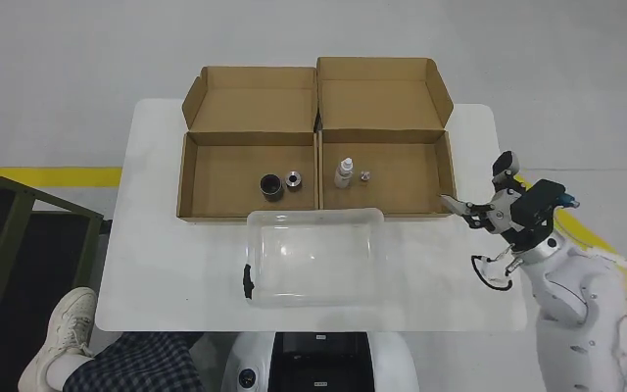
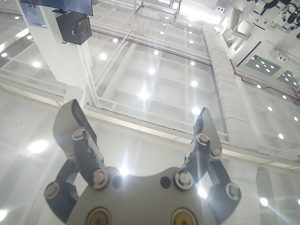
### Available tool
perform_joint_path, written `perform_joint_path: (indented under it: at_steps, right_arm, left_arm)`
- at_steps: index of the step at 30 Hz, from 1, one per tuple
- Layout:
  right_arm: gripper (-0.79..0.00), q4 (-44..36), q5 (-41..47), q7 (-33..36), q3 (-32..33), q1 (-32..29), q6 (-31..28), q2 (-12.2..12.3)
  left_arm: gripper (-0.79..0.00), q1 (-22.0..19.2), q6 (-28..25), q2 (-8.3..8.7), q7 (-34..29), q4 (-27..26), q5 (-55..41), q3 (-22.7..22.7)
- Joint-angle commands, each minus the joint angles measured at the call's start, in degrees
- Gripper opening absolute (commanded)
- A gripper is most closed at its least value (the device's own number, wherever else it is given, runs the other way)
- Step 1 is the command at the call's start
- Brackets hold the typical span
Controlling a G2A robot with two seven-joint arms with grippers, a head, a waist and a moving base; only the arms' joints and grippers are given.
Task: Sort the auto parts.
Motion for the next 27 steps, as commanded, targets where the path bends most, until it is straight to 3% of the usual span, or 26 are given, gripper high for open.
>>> perform_joint_path:
  at_steps: [1,7,27]
  right_arm:
    - [0.0,0.2,0.82,0.27,1.0,-0.83,0.52,0.12]
    - [0.0,-0.06,3.13,1.64,2.74,-1.54,3.26,0.43]
    - [0.0,-0.06,3.13,1.64,2.74,-1.54,3.26,0.43]
  left_arm:
    - [0.0,0.0,0.0,0.0,0.0,0.0,0.0,0.0]
    - [0.0,0.0,0.0,0.0,0.0,0.0,0.0,0.0]
    - [-0.001,0.0,0.0,0.0,0.0,0.0,0.0,0.0]
